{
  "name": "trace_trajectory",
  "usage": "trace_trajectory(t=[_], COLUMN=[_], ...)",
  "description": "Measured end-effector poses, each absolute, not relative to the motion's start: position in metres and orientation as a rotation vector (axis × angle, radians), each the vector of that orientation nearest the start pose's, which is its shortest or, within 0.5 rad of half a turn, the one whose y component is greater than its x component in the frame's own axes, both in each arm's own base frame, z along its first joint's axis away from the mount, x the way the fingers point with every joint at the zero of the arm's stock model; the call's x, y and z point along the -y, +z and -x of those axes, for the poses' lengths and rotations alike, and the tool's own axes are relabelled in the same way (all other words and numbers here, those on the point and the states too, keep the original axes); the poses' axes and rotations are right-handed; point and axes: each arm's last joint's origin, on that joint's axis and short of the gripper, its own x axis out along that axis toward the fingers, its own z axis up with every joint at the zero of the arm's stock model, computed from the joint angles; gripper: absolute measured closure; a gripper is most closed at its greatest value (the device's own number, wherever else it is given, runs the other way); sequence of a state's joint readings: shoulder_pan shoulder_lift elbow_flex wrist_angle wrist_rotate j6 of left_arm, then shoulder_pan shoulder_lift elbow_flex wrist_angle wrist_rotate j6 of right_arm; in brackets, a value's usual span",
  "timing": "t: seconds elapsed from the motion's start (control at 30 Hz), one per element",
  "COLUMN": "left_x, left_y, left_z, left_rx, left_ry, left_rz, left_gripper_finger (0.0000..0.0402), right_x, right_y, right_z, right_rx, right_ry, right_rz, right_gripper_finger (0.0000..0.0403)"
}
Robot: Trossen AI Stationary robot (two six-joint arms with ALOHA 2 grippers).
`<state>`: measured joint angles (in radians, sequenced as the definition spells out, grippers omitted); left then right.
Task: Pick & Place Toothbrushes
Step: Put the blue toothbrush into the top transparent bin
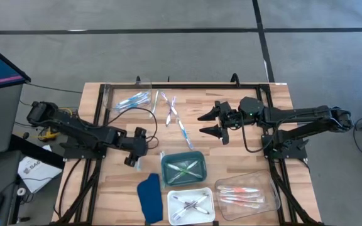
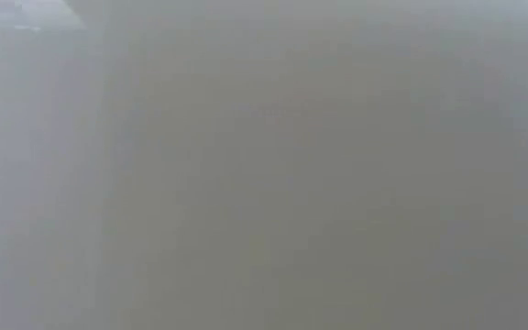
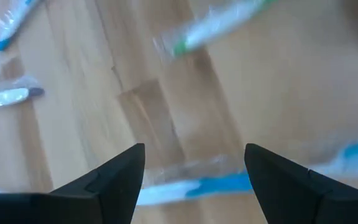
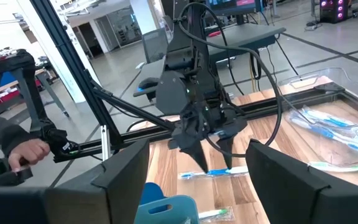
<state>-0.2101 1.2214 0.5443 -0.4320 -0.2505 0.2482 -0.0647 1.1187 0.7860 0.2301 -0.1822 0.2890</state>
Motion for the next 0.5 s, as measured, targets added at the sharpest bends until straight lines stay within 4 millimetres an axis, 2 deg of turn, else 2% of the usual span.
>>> trace_trajectory(t=[0.13,0.3,0.5], left_x=[0.032,0.032,0.038], left_y=[0.147,0.142,0.146], left_z=[-0.192,-0.198,-0.211], left_rx=[-1.241,-1.383,-1.369], left_ry=[-0.198,-0.264,-0.262], left_rz=[-0.609,-0.678,-0.797], left_gripper_finger=[0.0131,0.0131,0.0131], right_x=[0.011,0.012,0.011], right_y=[0.308,0.308,0.308], right_z=[-0.251,-0.251,-0.251], right_rx=[-0.118,-0.118,-0.118], right_ry=[0.102,0.099,0.101], right_rz=[-0.301,-0.296,-0.294], right_gripper_finger=[0.0143,0.0143,0.0143])
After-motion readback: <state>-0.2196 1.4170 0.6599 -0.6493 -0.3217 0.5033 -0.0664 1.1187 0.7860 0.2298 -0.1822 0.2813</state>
